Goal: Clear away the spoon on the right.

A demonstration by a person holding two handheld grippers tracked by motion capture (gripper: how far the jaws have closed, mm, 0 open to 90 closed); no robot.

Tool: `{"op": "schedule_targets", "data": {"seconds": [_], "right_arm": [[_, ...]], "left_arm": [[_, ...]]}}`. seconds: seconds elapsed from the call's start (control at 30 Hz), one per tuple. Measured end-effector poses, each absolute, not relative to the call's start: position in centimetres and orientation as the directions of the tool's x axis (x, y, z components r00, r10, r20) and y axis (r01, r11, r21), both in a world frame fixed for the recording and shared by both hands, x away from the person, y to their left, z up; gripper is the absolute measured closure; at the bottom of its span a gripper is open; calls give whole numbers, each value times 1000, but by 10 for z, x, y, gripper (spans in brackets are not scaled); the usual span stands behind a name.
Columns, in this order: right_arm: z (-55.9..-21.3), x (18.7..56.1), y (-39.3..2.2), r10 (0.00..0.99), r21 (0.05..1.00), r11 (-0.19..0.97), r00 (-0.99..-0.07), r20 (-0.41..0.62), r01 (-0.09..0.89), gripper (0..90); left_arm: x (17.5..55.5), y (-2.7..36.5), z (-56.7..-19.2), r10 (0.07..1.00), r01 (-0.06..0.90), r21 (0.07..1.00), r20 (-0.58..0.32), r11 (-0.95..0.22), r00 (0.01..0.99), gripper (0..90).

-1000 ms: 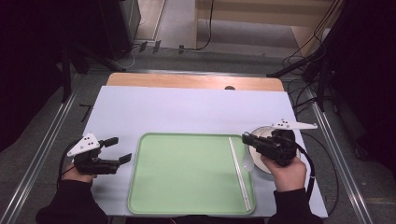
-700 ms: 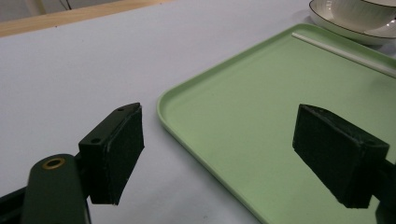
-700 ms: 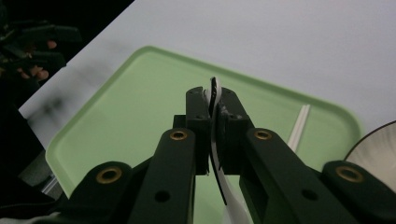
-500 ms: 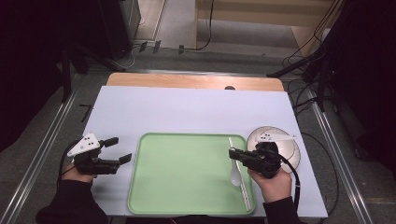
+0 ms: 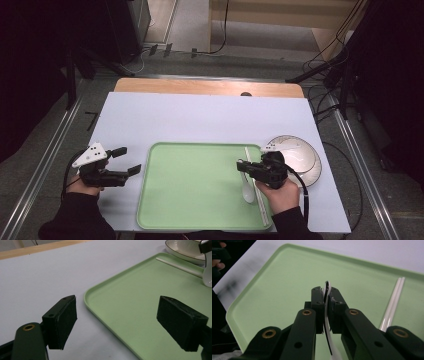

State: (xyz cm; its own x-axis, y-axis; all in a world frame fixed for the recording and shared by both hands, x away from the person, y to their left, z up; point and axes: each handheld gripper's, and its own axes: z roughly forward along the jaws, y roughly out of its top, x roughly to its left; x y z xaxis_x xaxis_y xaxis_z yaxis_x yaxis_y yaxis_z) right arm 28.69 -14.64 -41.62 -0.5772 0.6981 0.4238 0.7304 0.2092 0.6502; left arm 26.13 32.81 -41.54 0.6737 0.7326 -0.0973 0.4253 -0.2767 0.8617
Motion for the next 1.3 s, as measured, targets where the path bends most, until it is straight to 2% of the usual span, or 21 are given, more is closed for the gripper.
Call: {"op": "schedule_targets", "data": {"seconds": [0.5, 1.3], "right_arm": [[-441, 309, -137, 722, 599, 222, -543, 430, 769, 824], [-466, 319, -125, 756, 563, 288, -545, 362, 774, 774]], "left_arm": [[262, 328, -416, 732, 426, 861, -98, -277, 674, 166], [262, 328, -416, 731, 426, 861, -98, -277, 675, 166]]}}
